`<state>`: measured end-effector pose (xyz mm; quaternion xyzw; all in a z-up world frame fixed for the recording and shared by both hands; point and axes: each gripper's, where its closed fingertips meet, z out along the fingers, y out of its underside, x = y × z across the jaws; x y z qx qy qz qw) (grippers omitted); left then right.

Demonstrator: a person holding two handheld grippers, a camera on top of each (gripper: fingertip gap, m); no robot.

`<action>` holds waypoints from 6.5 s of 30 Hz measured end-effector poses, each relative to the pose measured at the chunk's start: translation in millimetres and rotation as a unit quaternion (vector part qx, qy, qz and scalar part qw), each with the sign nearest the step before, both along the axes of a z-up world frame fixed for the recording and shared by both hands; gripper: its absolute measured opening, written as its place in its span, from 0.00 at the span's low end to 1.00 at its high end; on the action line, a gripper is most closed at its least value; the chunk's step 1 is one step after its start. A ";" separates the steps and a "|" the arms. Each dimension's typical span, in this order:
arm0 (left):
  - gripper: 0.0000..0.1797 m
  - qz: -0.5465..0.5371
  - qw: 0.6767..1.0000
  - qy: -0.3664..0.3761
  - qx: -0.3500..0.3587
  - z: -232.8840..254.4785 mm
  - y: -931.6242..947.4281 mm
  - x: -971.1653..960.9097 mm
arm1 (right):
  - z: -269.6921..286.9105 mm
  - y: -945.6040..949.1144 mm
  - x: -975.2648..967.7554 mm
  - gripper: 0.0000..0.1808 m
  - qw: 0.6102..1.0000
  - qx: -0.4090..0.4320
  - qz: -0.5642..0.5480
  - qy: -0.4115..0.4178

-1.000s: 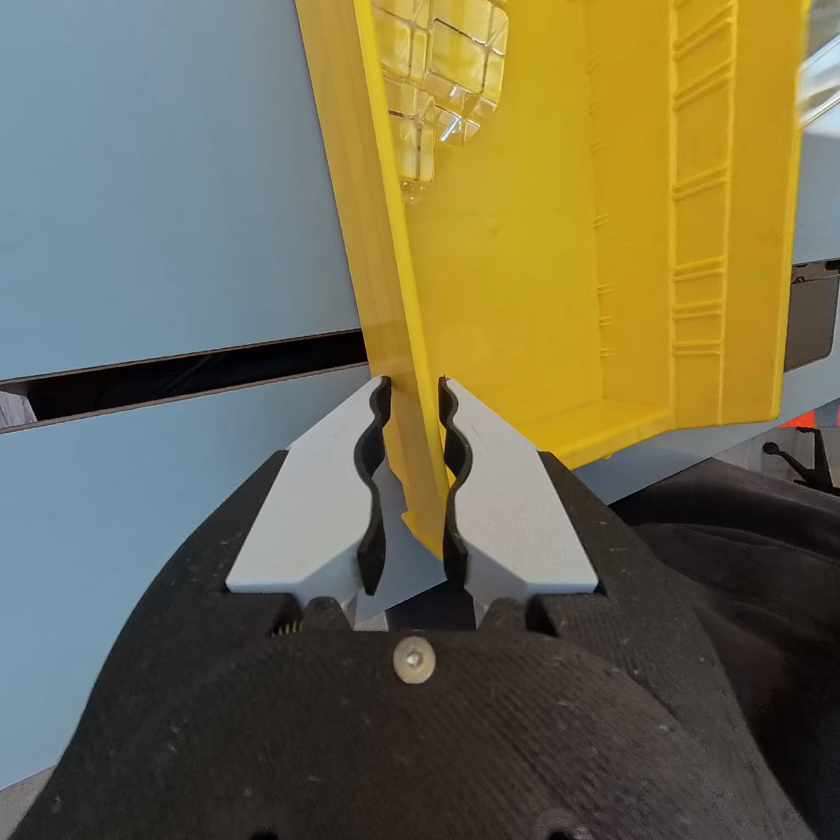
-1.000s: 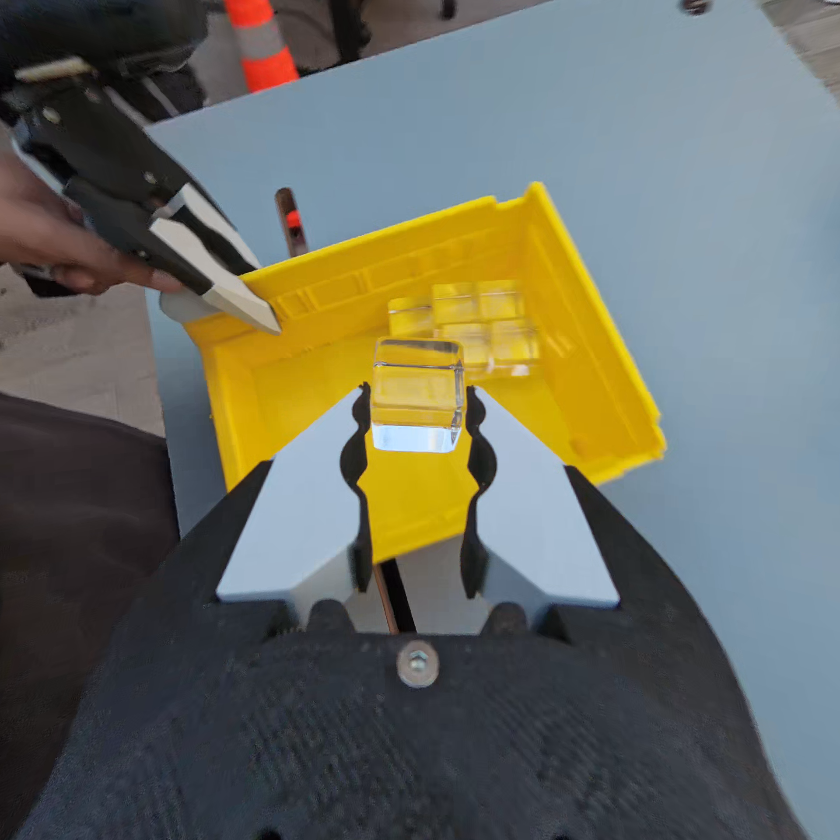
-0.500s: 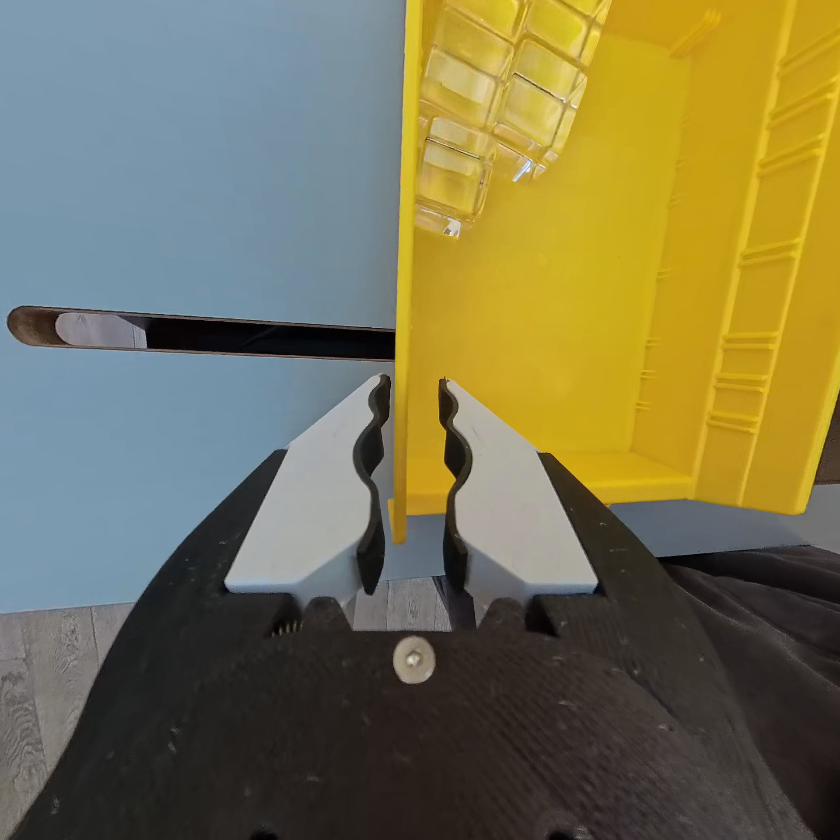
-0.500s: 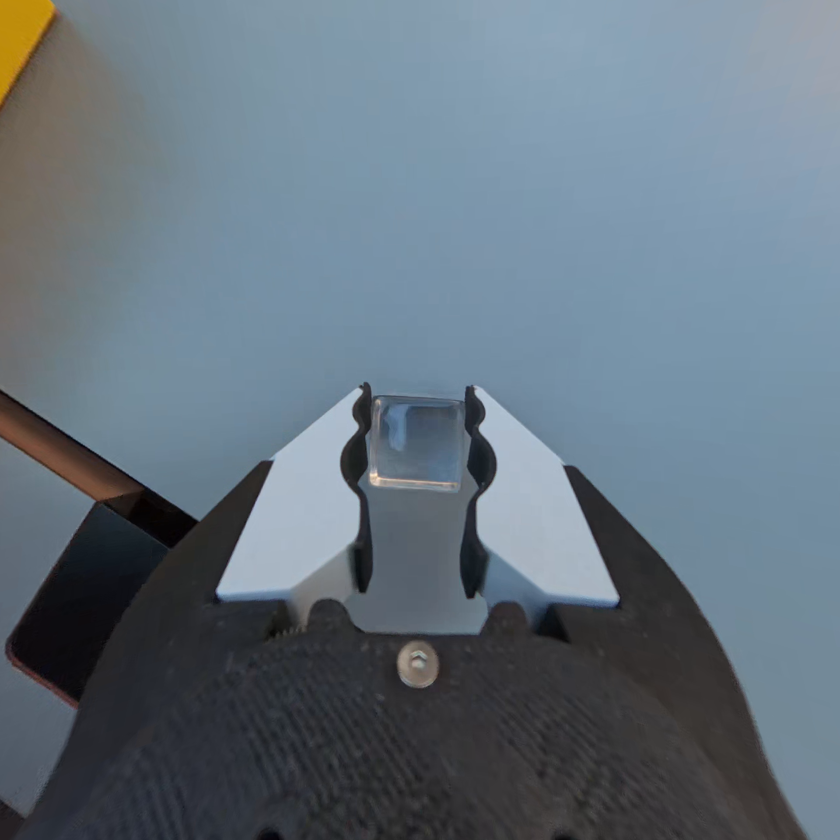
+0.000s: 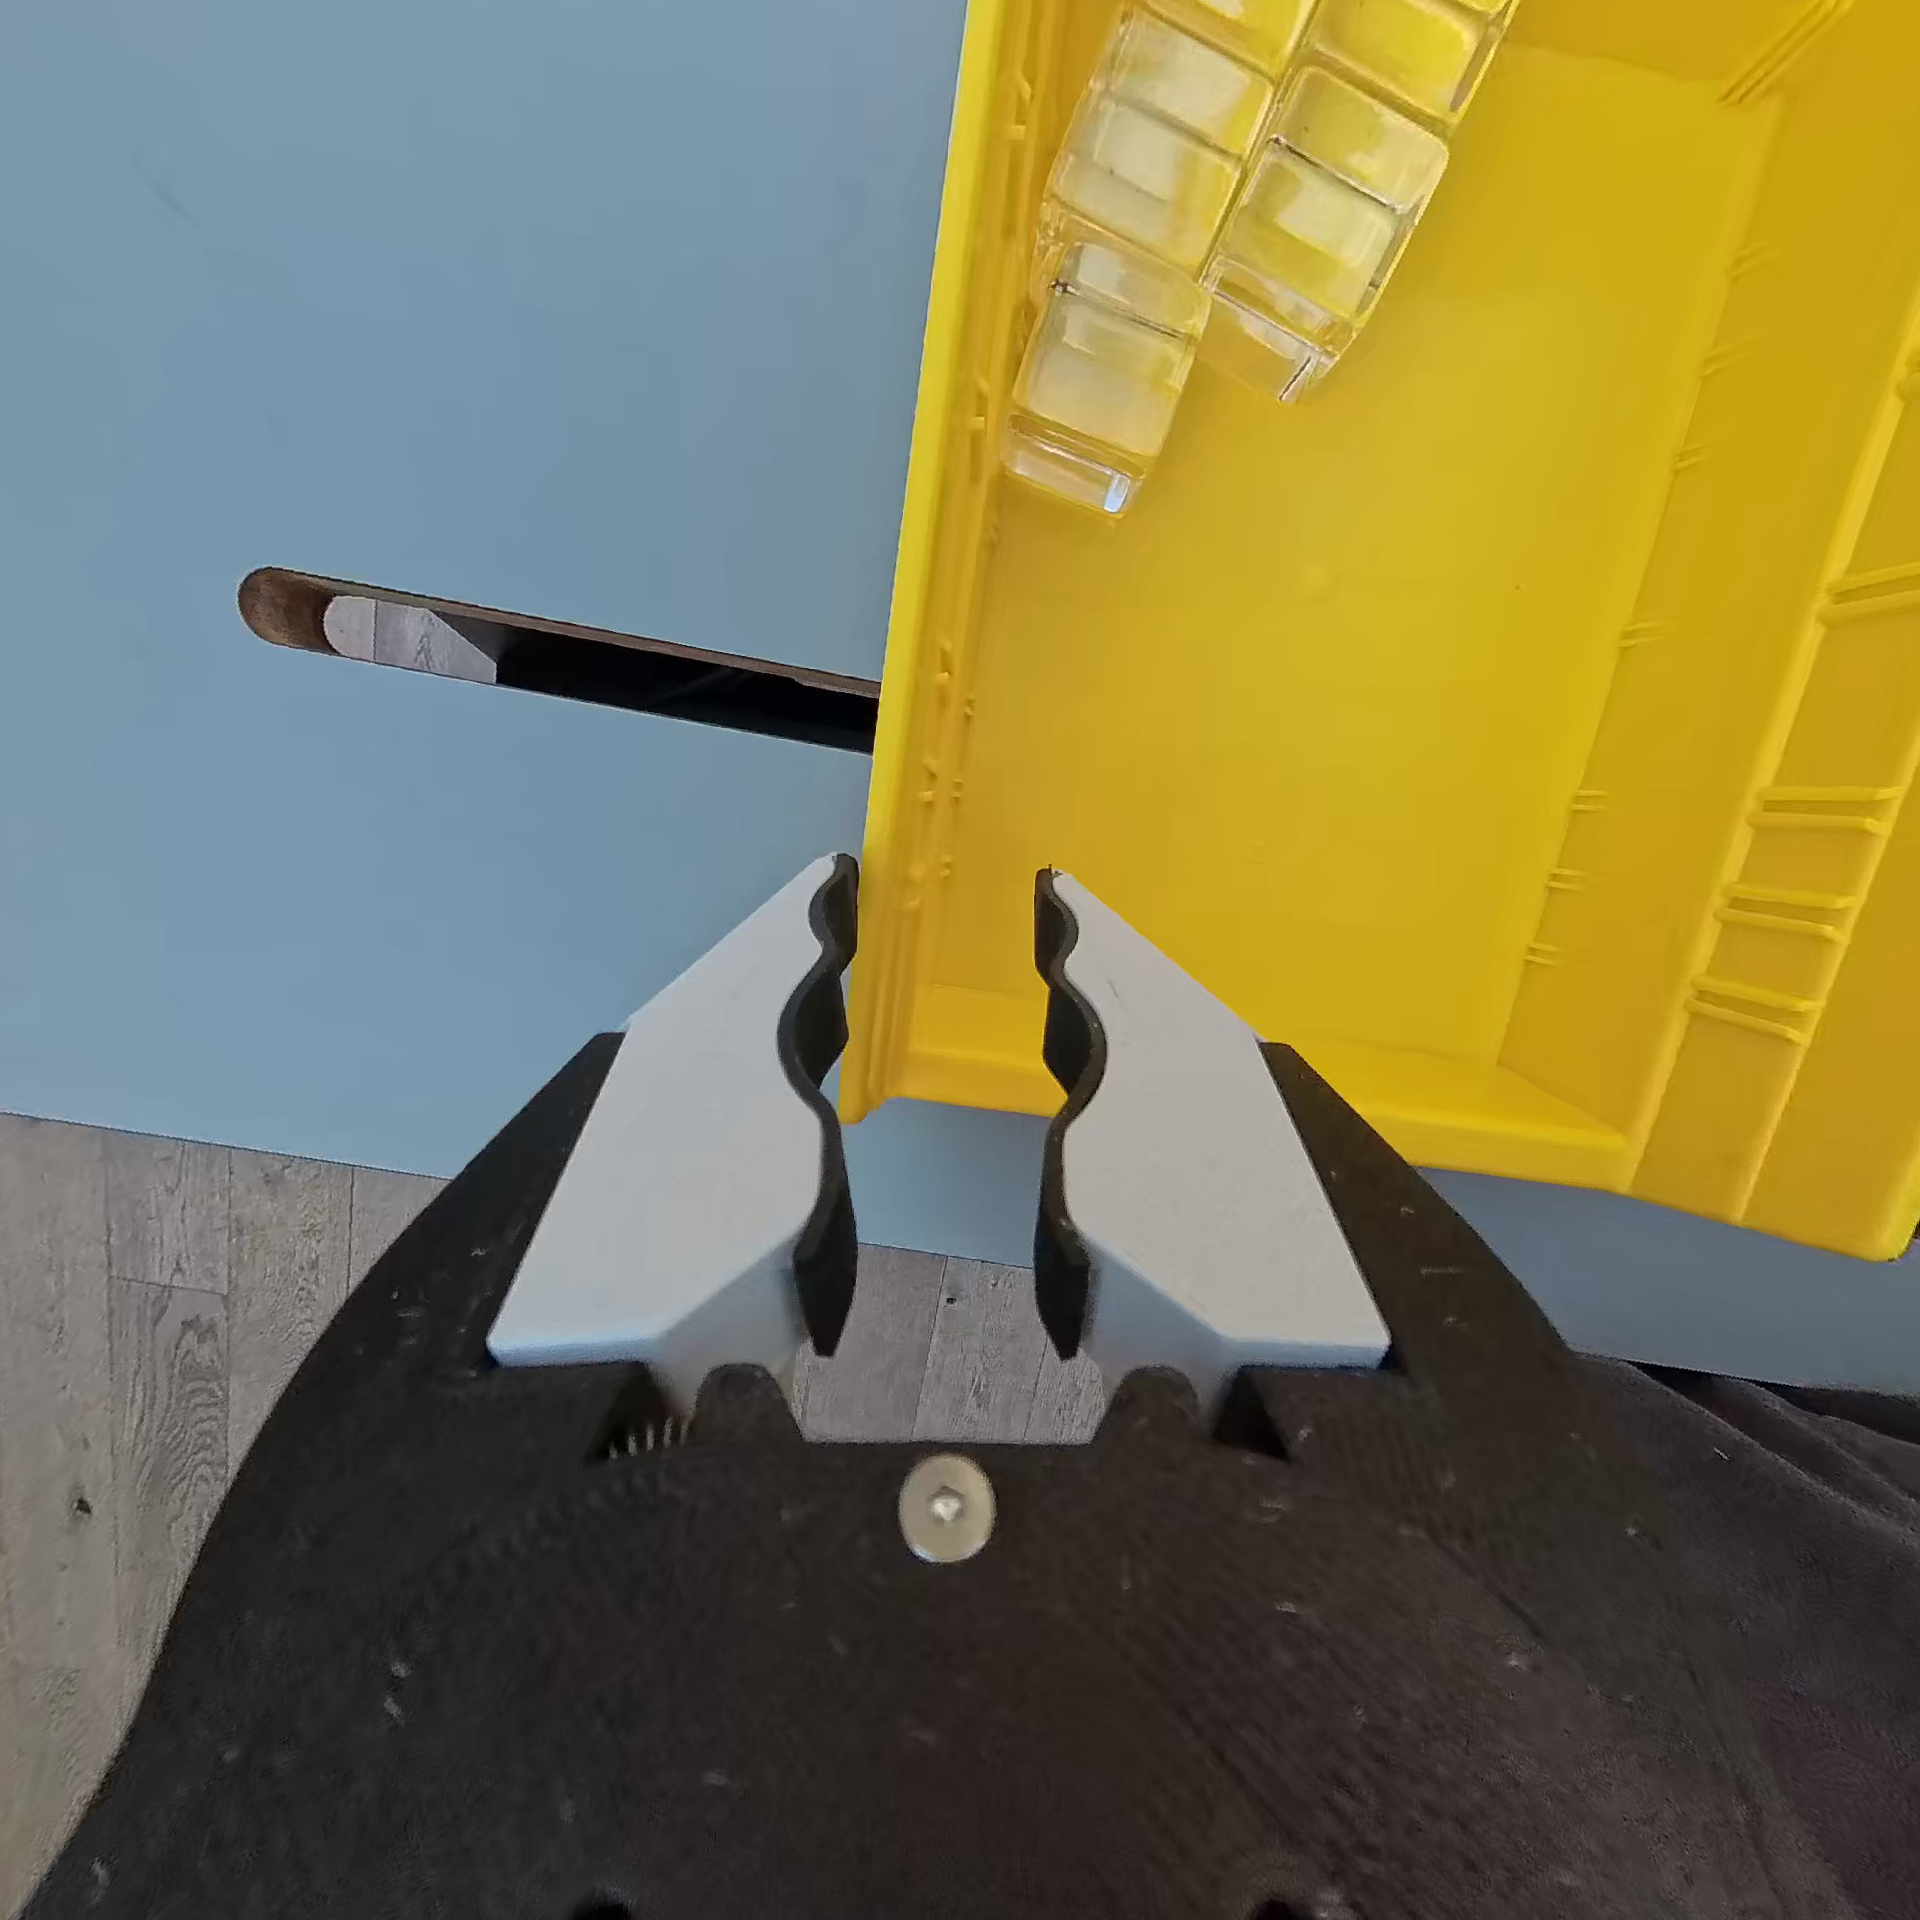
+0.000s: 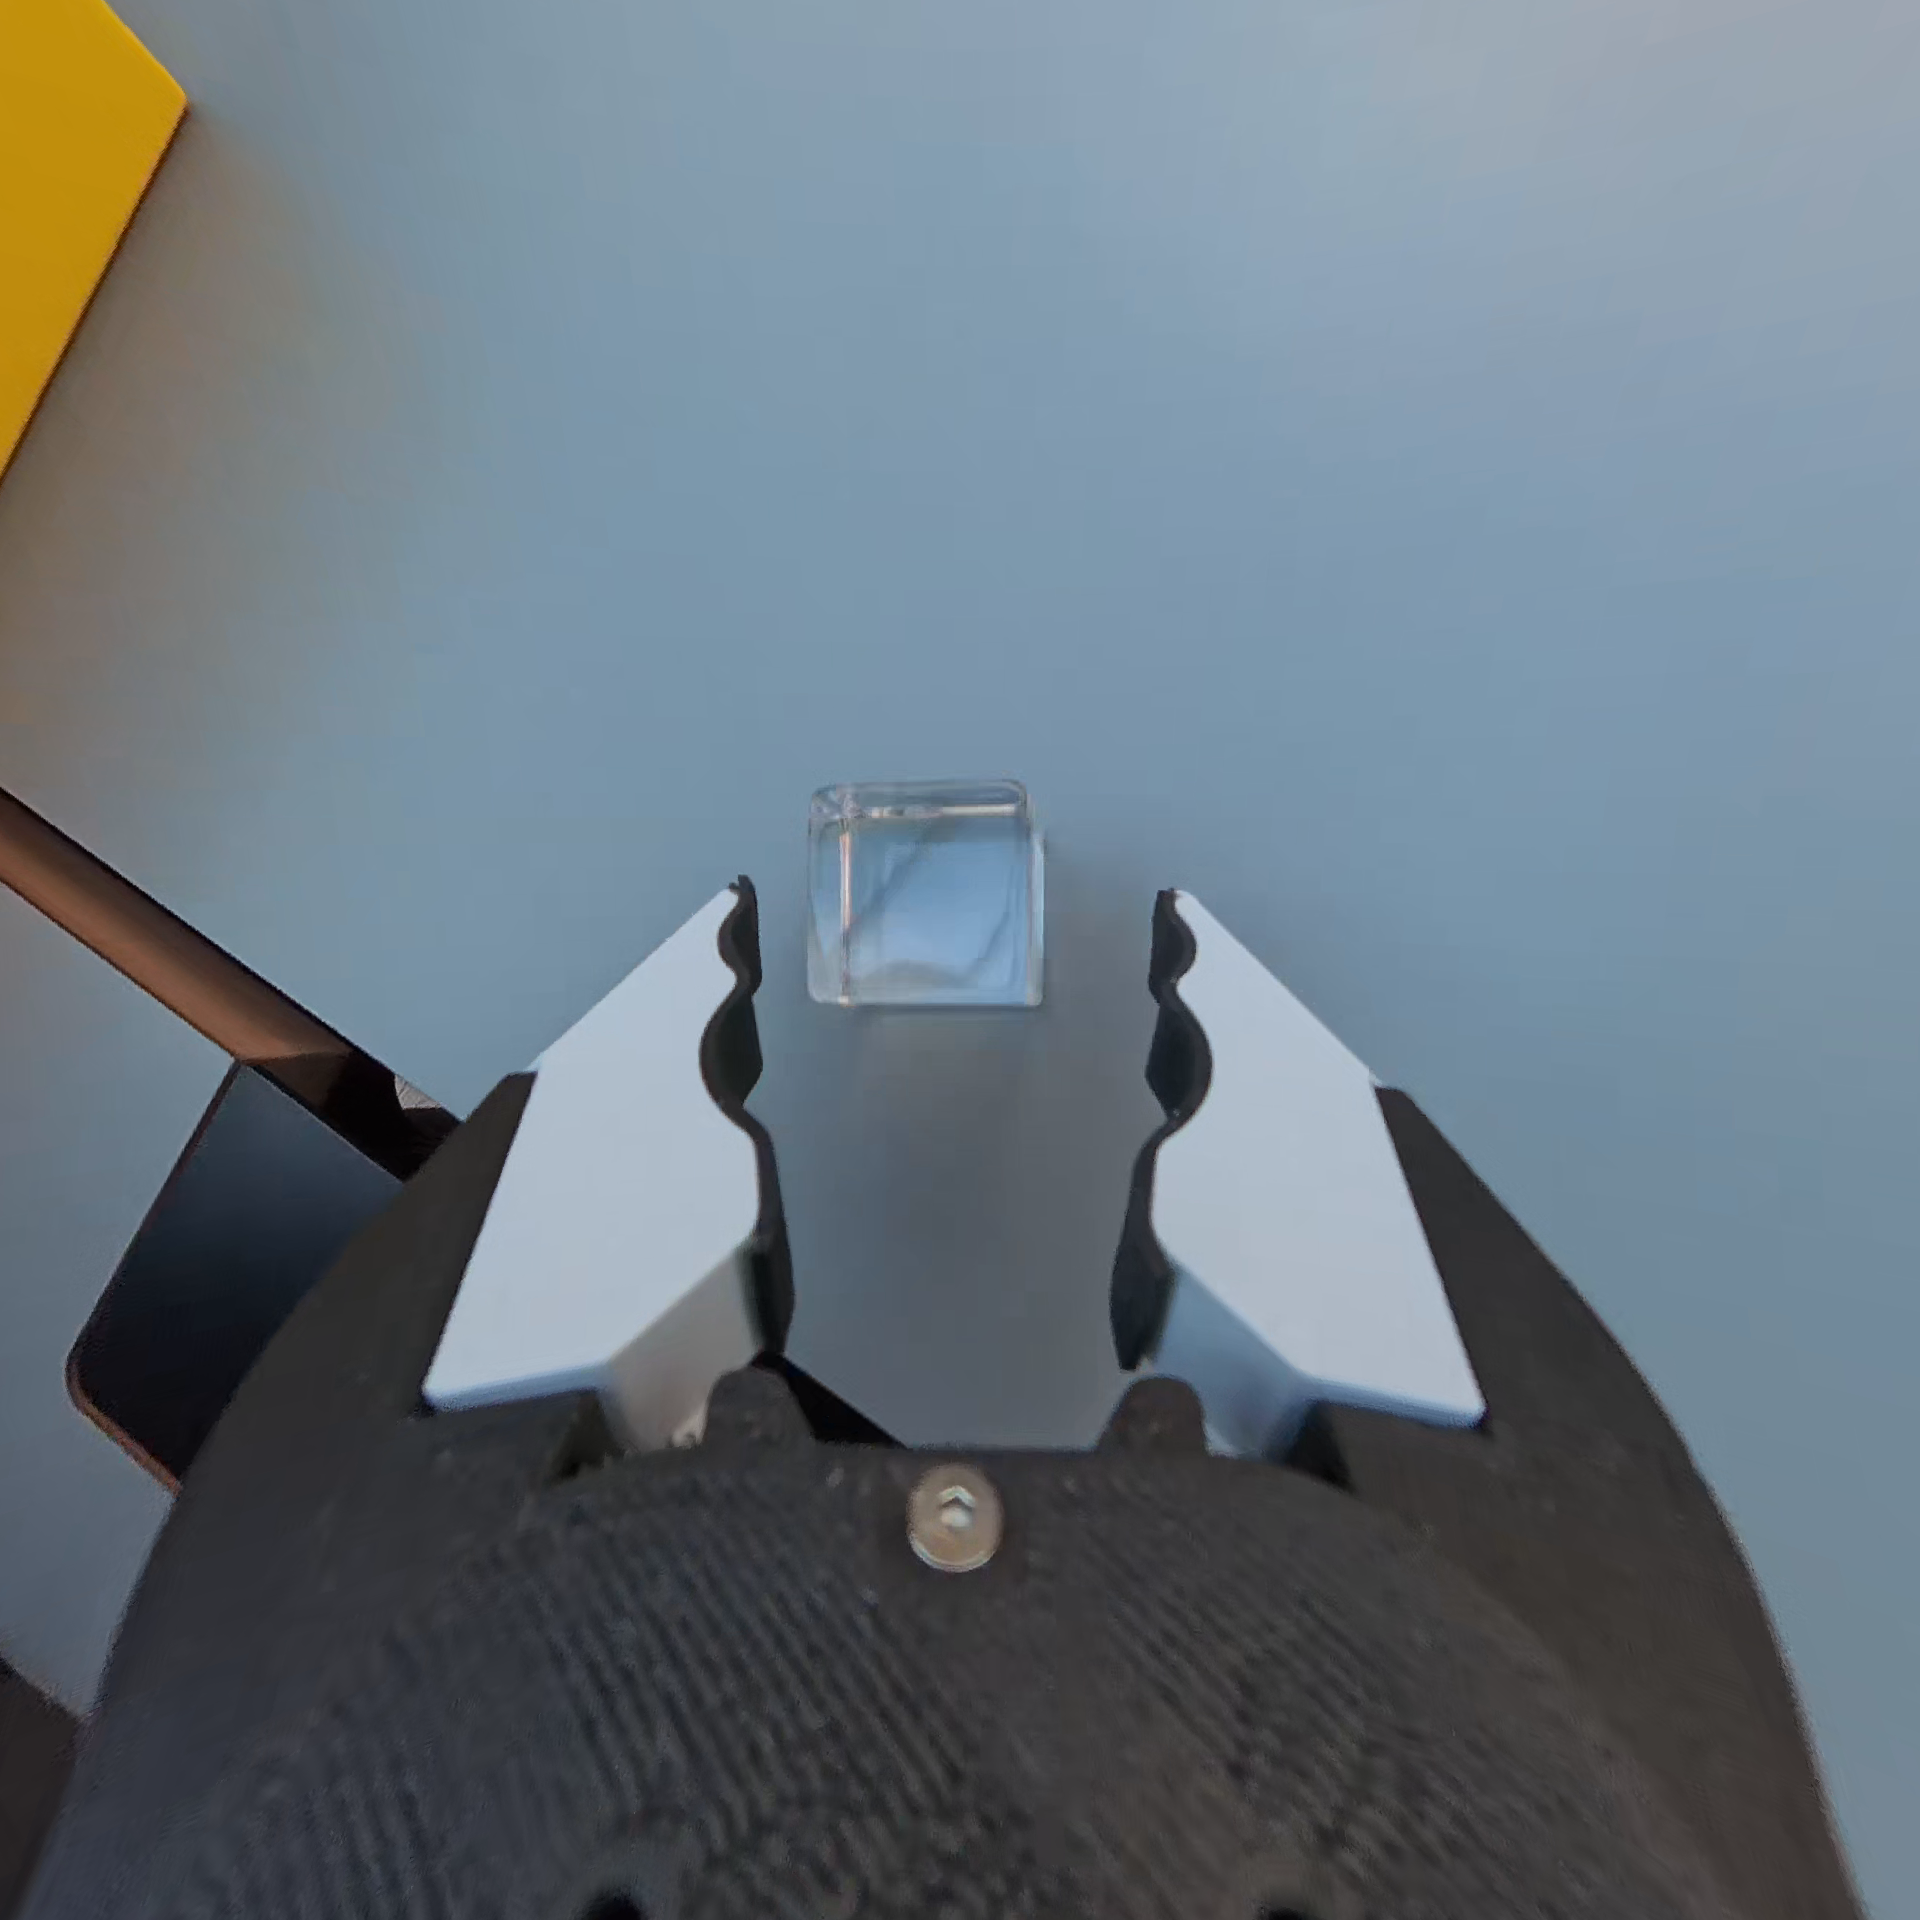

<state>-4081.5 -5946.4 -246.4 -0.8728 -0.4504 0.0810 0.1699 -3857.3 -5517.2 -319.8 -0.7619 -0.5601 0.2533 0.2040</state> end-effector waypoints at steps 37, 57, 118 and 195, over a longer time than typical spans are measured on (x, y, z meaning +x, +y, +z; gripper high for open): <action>0.17 -0.094 0.985 -0.038 0.142 0.9 -12.3 -21.1 | 137.5 -320.6 -262.7 0.33 0.902 0.049 0.414 0.115; 0.17 -0.163 0.969 -0.065 0.176 -11.3 -3.2 -15.9 | 16.3 -347.4 -275.5 0.33 0.882 0.180 0.434 -0.044; 0.15 -0.308 0.931 -0.010 0.198 61.0 169.5 98.0 | 106.2 -42.3 26.3 0.22 0.998 0.048 -0.027 0.007; 0.15 -0.298 0.934 -0.024 0.193 53.8 192.4 115.8 | 37.1 13.9 37.2 0.18 0.997 -0.013 -0.036 -0.074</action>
